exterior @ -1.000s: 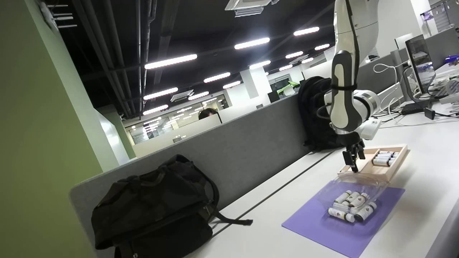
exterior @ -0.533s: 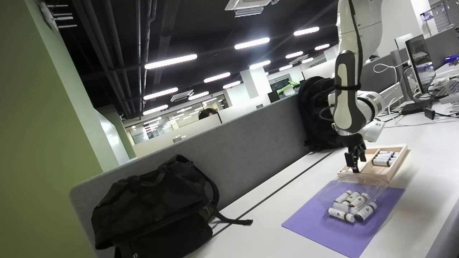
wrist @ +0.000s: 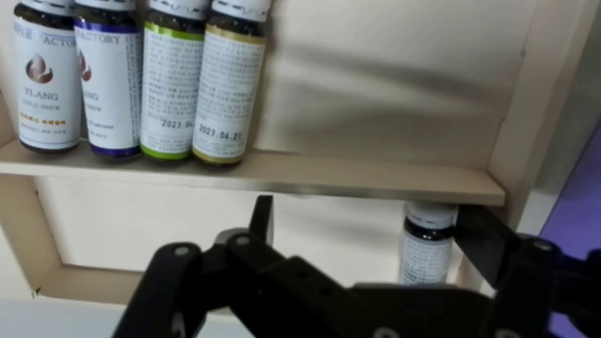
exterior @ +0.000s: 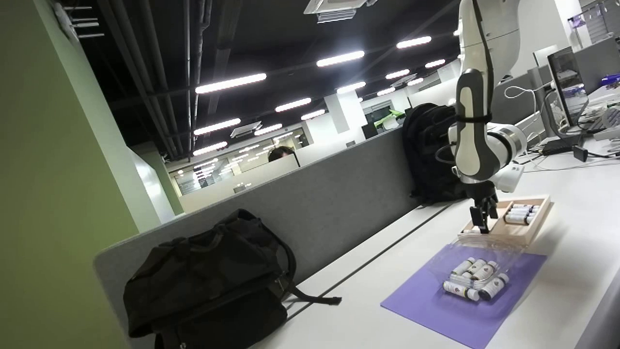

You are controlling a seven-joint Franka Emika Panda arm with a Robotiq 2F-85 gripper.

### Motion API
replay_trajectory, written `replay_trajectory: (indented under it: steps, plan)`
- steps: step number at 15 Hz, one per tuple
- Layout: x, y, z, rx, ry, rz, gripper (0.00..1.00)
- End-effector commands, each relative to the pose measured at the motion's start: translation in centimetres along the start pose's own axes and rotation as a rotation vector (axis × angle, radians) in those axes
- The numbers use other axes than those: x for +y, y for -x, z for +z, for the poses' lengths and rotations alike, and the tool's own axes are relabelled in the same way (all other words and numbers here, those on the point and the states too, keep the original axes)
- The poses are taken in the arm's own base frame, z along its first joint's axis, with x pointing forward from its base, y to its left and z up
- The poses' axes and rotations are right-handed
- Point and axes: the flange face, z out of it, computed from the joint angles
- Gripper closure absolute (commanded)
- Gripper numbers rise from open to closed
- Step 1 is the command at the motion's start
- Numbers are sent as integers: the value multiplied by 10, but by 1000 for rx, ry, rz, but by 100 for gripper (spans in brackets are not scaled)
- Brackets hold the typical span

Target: Pick the object in the upper segment of the box and put it on the table

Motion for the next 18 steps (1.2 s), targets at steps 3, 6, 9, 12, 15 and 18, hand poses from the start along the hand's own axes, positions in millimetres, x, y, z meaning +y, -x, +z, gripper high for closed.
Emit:
replay_trajectory:
  steps: [3,6,9,12,15,18]
  plan:
    - [8,5,-3,14,19,-14,45]
    - [11,5,-4,21,24,-9,62]
    - [14,6,-6,23,25,-2,82]
    - [18,6,-9,23,20,8,89]
    - [20,1,-19,24,16,31,94]
    - [20,-12,-43,46,20,43,99]
